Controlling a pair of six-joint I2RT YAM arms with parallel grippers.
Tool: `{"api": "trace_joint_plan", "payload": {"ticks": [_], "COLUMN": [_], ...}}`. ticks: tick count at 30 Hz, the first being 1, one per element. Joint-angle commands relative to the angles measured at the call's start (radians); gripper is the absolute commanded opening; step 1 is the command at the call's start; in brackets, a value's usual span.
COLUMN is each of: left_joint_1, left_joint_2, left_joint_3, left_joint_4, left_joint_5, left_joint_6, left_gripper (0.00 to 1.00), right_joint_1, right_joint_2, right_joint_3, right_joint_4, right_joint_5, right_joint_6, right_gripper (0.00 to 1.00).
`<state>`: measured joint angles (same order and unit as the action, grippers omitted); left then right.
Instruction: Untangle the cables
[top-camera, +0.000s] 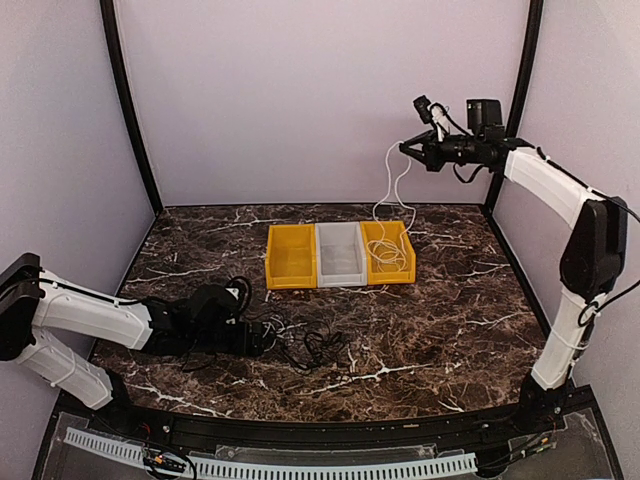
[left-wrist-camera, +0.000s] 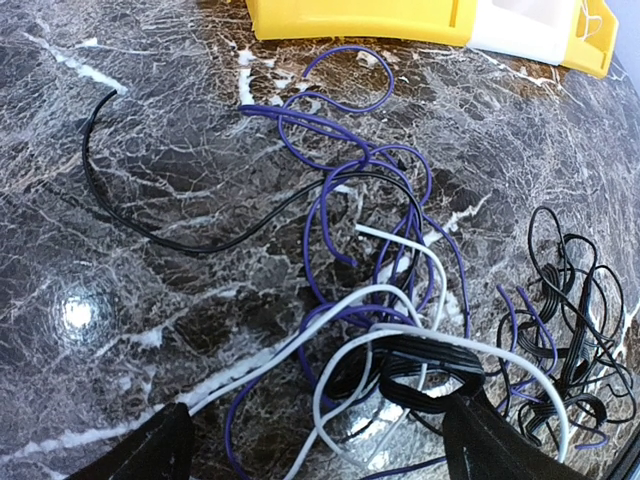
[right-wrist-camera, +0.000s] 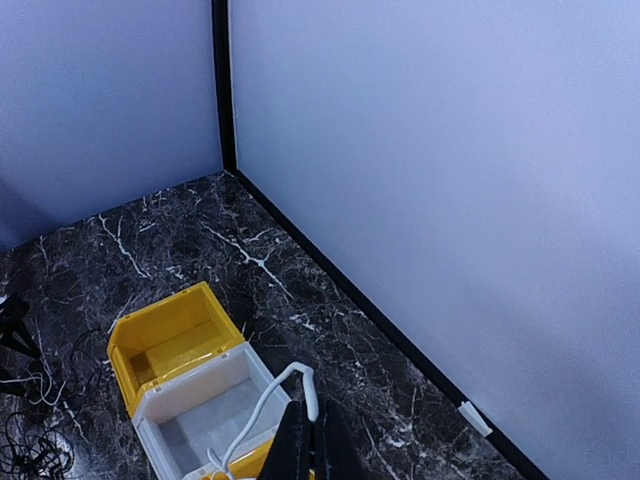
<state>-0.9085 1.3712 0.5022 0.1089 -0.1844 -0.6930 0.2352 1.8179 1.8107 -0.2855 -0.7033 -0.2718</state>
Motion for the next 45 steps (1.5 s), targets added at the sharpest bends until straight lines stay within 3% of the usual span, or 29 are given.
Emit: {"api": "trace_joint_plan", "payload": {"ticks": [1,8,15,25,32,45], "left_joint_1": [-0.005,-0.006,-0.005,-0.005,-0.005,-0.006], "left_joint_2": [-0.010,0.004,0.003,-0.010,-0.014,-0.068], "left_joint_3": [-0.018,-0.022,-0.024,-0.030,-0.024,-0.042], "left_joint_4": [-0.023,-0.019,-0.019,-0.035,-0.033,-0.071], "left_joint_5": [-0.019,-0.017,-0.021,-0.033,-0.031,-0.046], "left_joint_6": [-0.007,-0.007,-0.007,-0.005,-0.004,-0.010], "left_gripper": [0.89,0.90,0.89,0.89,0.89,0.89], "right_joint_1": [0.009,0.036,0.121,0.093,0.015,0.151], "right_joint_2": [0.006,0.069,0.142,0.073,0.127,0.120], "right_joint_3": [-0.127,-0.256,-0.313,-0.225,-0.033,-0.253], "right_joint_4": [0.078,0.074,0.065,0.052,0.046,0.115], "right_joint_5": [0.036,0.084,0.257,0.353,0.434,0.507], "right_joint_6": [-0.016,-0.073,-0.135,-0.123,-0.103,-0.023], "right_gripper": [0.00,0.00,0.00,0.00,0.00,0.00]}}
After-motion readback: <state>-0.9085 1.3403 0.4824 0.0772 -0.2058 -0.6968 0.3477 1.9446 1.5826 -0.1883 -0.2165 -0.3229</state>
